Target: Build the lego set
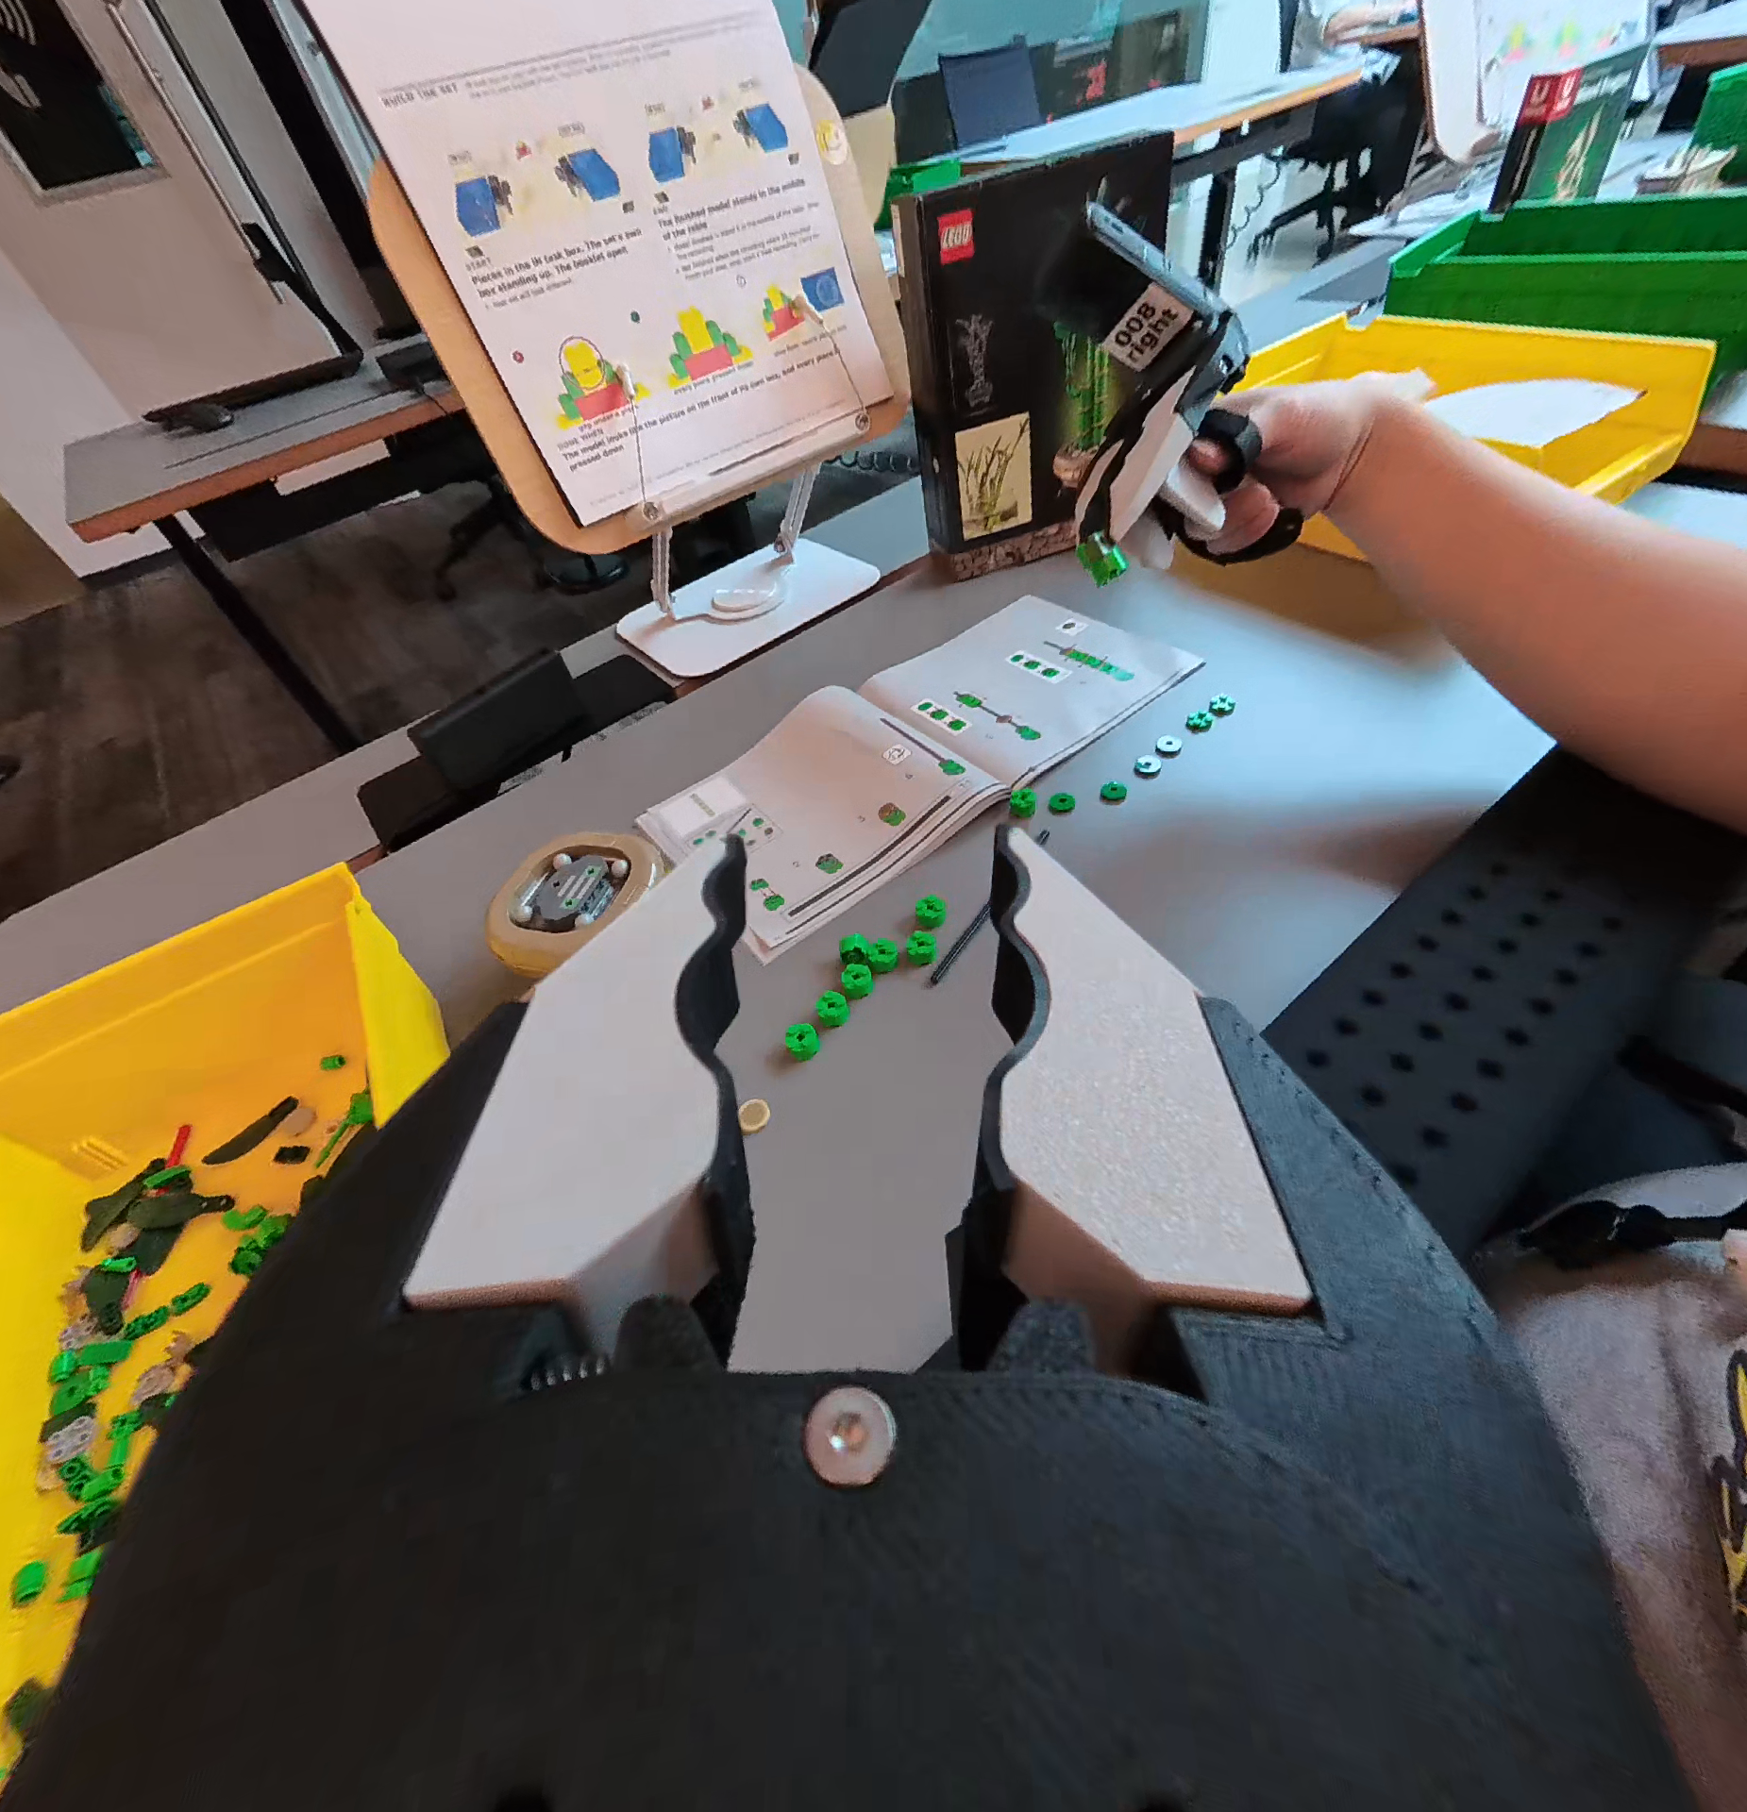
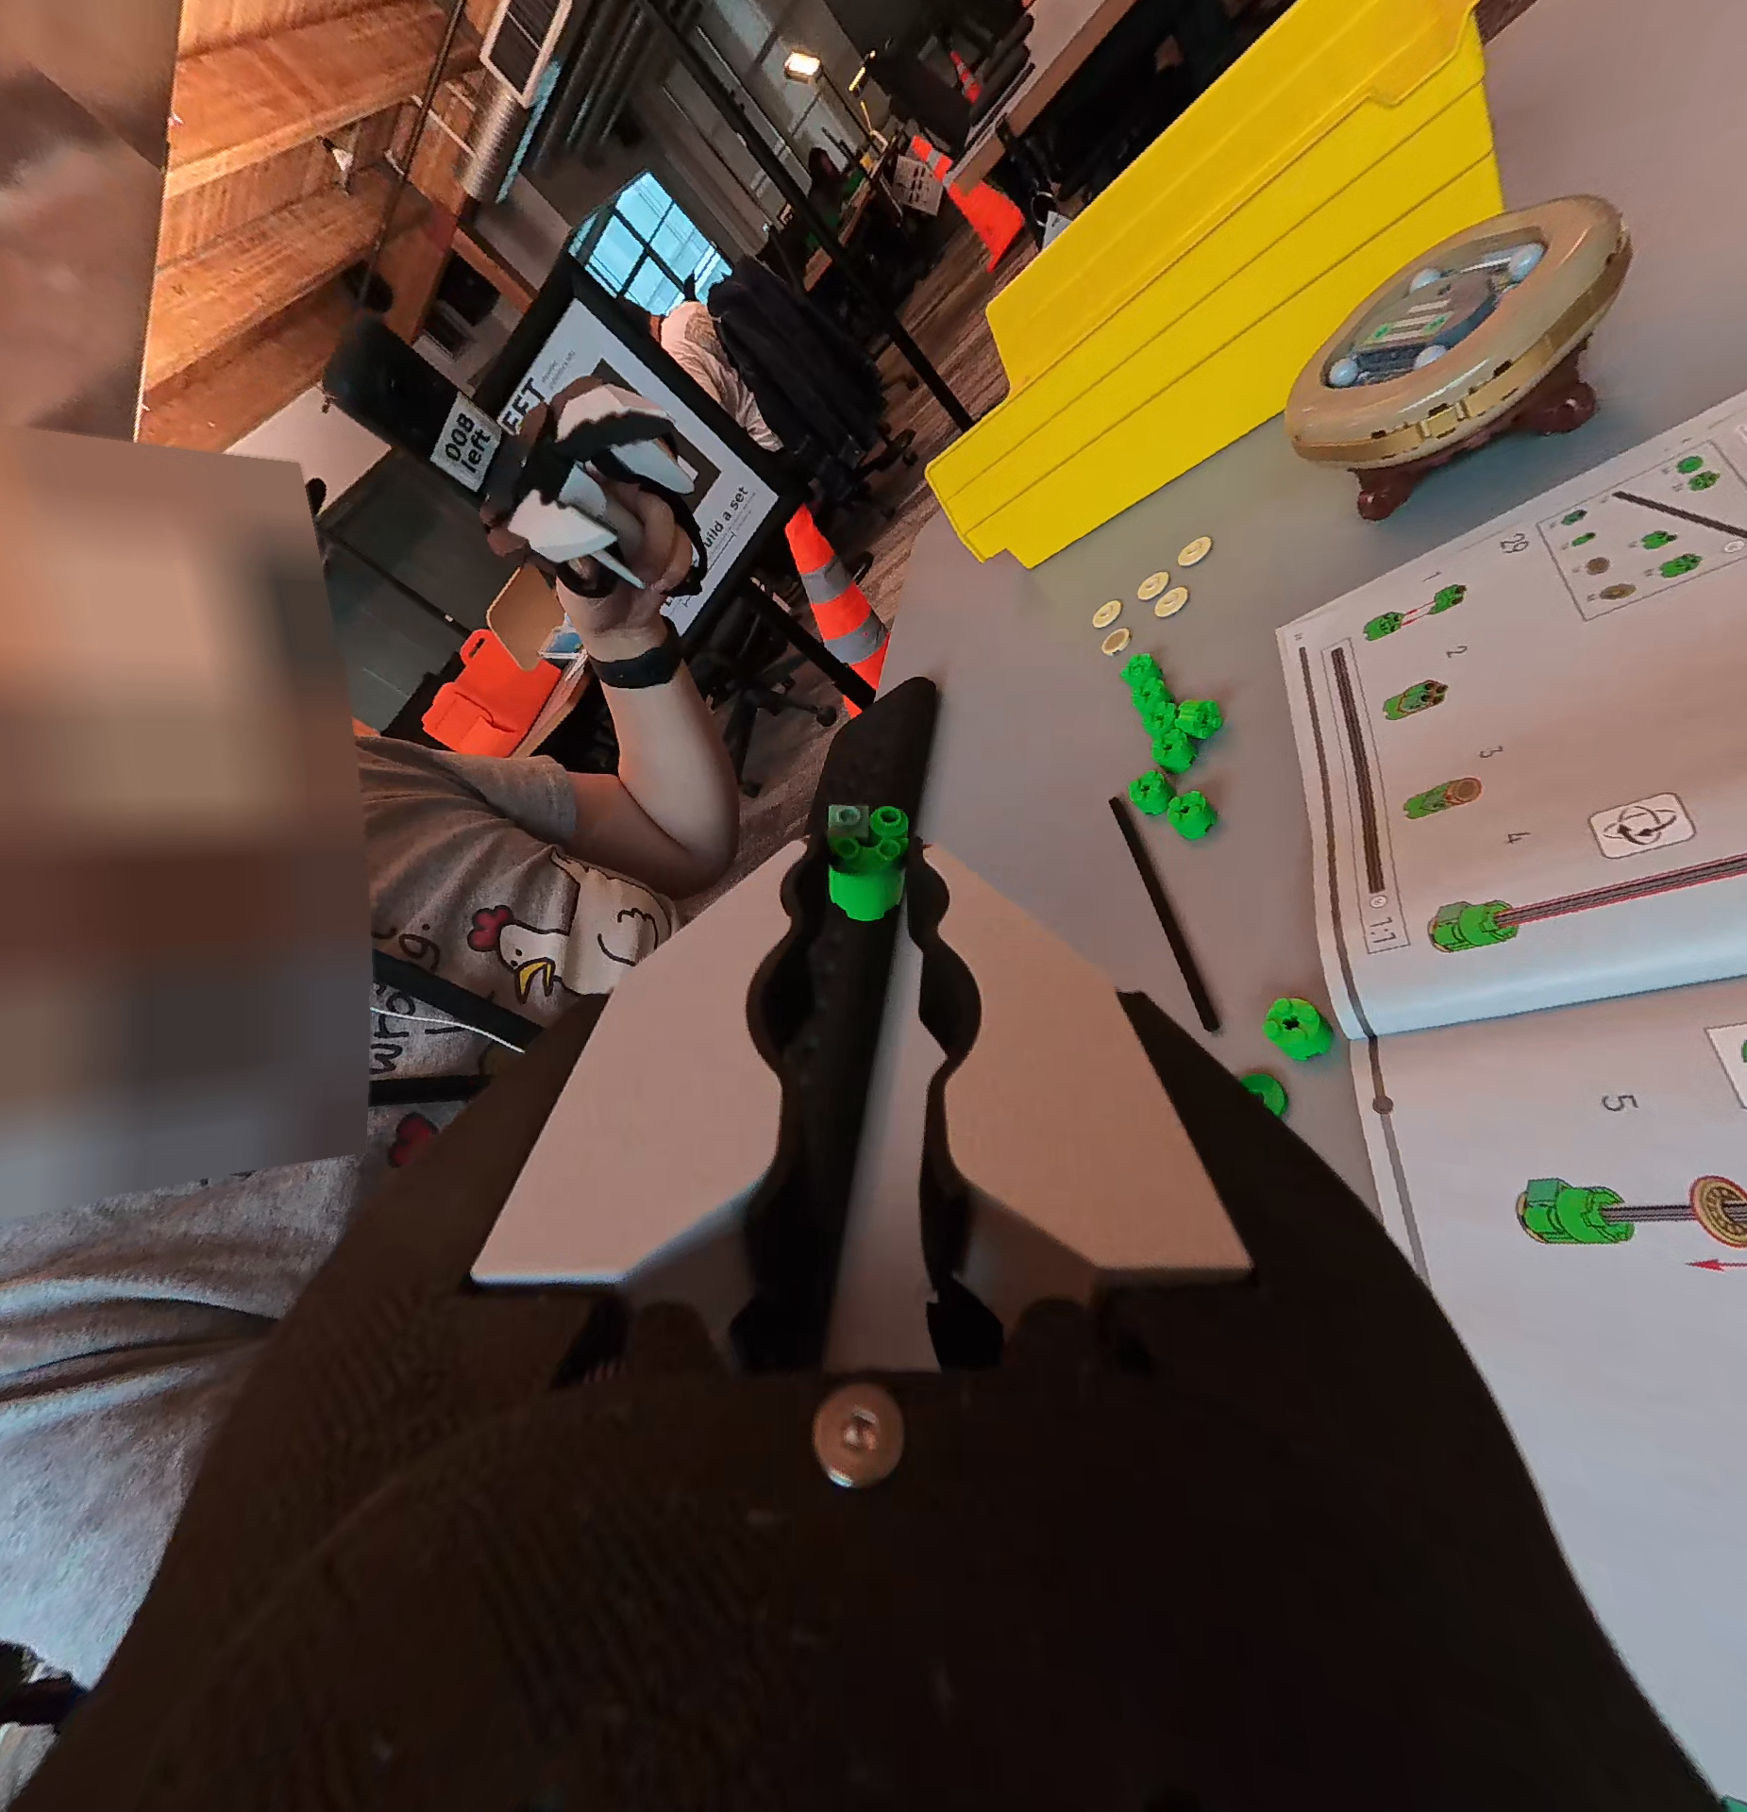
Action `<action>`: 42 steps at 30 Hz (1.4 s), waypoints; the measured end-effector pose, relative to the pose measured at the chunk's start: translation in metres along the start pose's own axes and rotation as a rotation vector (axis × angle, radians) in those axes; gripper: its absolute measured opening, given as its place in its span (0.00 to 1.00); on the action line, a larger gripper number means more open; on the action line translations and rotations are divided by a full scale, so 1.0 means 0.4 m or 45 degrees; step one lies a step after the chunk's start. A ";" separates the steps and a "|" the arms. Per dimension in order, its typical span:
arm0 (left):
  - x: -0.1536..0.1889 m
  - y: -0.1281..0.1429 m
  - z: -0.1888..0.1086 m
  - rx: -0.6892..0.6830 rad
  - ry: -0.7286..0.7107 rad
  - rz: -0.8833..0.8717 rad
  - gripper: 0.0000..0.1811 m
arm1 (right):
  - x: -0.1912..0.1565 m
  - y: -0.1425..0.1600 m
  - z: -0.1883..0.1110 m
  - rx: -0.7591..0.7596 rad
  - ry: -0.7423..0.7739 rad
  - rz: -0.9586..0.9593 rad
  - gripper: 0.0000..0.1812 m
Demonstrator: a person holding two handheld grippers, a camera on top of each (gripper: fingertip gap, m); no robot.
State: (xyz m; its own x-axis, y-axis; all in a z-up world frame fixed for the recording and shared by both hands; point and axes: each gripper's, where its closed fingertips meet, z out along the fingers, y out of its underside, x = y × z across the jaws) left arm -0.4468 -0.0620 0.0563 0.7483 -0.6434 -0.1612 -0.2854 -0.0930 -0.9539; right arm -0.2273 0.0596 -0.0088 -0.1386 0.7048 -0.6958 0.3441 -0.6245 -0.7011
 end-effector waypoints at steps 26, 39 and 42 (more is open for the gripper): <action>-0.034 0.066 0.001 0.005 -0.022 -0.076 0.28 | 0.075 0.128 0.244 -0.332 -0.016 -0.303 0.08; -0.075 0.130 -0.014 0.050 -0.005 -0.155 0.28 | 0.051 0.164 0.530 -0.333 -0.030 -0.978 0.08; -0.082 0.136 -0.022 0.068 0.001 -0.167 0.28 | 0.077 0.176 0.560 -0.405 -0.027 -1.028 0.08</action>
State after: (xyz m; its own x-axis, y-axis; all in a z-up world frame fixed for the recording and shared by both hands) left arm -0.4920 -0.0525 0.0120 0.7766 -0.6290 -0.0342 -0.1528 -0.1354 -0.9789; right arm -0.4153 -0.0380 -0.1148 -0.4684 0.8834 -0.0090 0.3761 0.1901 -0.9069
